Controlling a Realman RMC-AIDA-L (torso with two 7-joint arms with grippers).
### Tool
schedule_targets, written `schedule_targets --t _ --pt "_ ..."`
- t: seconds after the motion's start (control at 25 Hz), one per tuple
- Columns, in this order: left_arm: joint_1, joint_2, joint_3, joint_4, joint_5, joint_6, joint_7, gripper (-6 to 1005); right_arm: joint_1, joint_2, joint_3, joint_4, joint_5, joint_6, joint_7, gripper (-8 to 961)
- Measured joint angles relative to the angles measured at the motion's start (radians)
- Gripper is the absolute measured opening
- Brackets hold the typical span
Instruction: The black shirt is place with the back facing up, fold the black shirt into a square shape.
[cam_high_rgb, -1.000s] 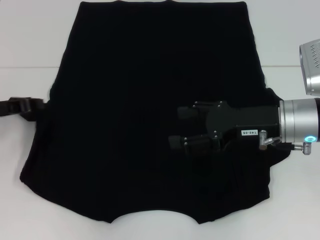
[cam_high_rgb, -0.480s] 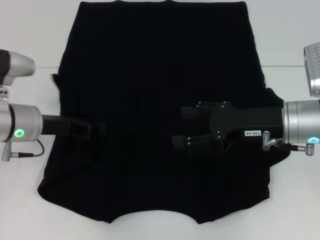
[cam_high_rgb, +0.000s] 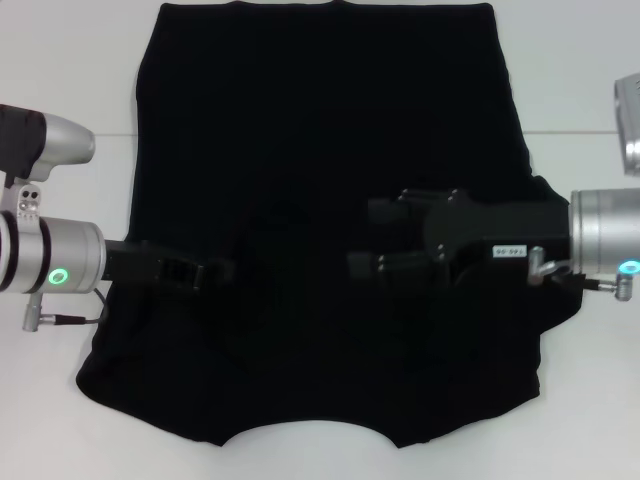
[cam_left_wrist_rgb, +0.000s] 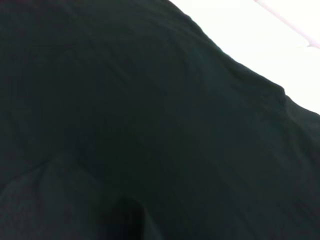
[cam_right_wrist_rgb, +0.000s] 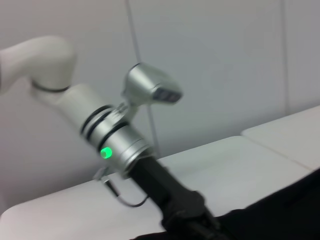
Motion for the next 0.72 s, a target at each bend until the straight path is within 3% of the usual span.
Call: schedule_targets --t 0.12,0.32,0.48,0.72 --pt "-0.001 -0.012 0.0 0.0 -0.016 -0.002 0.006 88 -0.002 -0.017 0.03 0.0 0.0 0.008 0.04 845" --pt "0.001 -0.025 0.001 0.001 -0.071 0.053 0.052 192 -0.01 -0.066 0.057 -0.001 -0.012 0.061 0.208 841" --pt "0.019 -0.026 -0.003 -0.026 -0.205 0.2 0.245 276 -0.012 -0.121 0.051 -0.003 -0.087 0.127 0.424 837" --pt "0.033 -0.027 -0.001 -0.141 -0.356 0.323 0.577 517 -0.012 -0.181 0.058 -0.004 -0.218 0.179 0.697 832"
